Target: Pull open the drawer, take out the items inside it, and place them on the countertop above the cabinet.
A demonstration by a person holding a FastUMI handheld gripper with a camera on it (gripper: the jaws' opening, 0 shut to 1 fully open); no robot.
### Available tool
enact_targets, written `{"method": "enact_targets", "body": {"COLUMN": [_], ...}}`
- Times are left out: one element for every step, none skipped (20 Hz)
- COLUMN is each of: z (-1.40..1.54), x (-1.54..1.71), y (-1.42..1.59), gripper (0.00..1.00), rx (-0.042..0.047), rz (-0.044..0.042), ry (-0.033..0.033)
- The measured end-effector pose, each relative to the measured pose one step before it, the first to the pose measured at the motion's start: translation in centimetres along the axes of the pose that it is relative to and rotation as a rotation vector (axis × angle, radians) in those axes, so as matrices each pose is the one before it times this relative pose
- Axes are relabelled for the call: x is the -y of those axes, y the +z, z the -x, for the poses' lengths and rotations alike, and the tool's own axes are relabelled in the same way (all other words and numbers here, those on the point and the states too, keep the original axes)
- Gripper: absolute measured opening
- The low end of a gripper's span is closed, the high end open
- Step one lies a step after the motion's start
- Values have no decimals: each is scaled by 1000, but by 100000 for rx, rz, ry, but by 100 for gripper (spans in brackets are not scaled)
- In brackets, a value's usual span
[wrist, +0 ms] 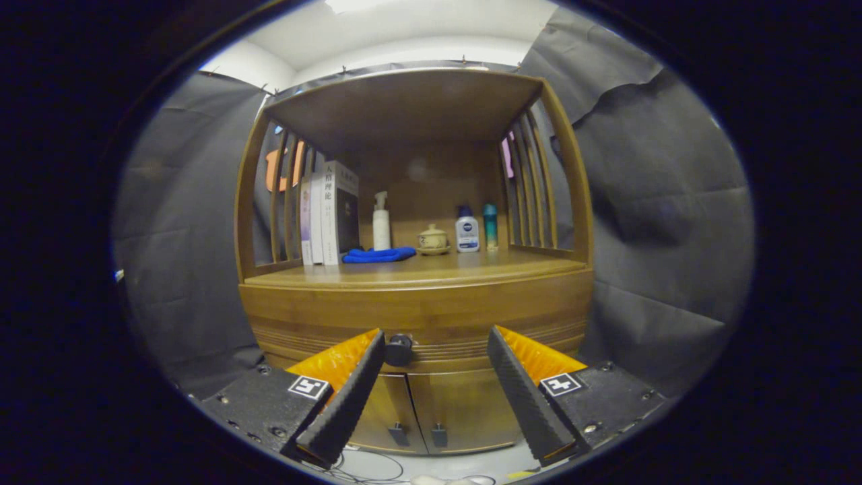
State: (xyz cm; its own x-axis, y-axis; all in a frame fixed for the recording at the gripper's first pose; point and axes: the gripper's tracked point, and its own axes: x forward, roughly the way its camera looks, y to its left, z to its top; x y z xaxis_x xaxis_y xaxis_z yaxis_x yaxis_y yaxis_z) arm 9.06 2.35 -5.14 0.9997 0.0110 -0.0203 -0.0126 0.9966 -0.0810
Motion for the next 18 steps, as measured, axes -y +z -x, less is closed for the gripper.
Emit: {"method": "enact_targets", "body": {"z": [-877,-870,-690,-711,-1064,-753,-811,-809,-668,-41,-644,-597,-556,-388,-395,-415,112,252], "x": [89,-330,-613,-925,-603,-529,-510,-254,-225,39,-277,15,-4,37,163,181,-111,-322], "y": [111,100,-309,-263,-420,-483,-388,-392,-498,-555,-659,-419,-425,-571,-142,63,0,-117], "gripper": [99,99,99,99,99,99,99,99,99,99,98,94,91,87,81,75,69,63], "rx": [88,56,-967,-1029,-1184,-1406,-486,-1018,-1238,-1154,-1436,-1097,-1388,-1439,-215,261,619,-548], "rz": [434,207,116,707,1095,513,233,744,336,-266,-309,-992,-1194,-787,-538,-224,-1024,-791], "ry": [-583,-43,1164,2556,1925,640,-30,-638,-565,-604,-89,-428,139,-34,240,-641,-166,141]}}
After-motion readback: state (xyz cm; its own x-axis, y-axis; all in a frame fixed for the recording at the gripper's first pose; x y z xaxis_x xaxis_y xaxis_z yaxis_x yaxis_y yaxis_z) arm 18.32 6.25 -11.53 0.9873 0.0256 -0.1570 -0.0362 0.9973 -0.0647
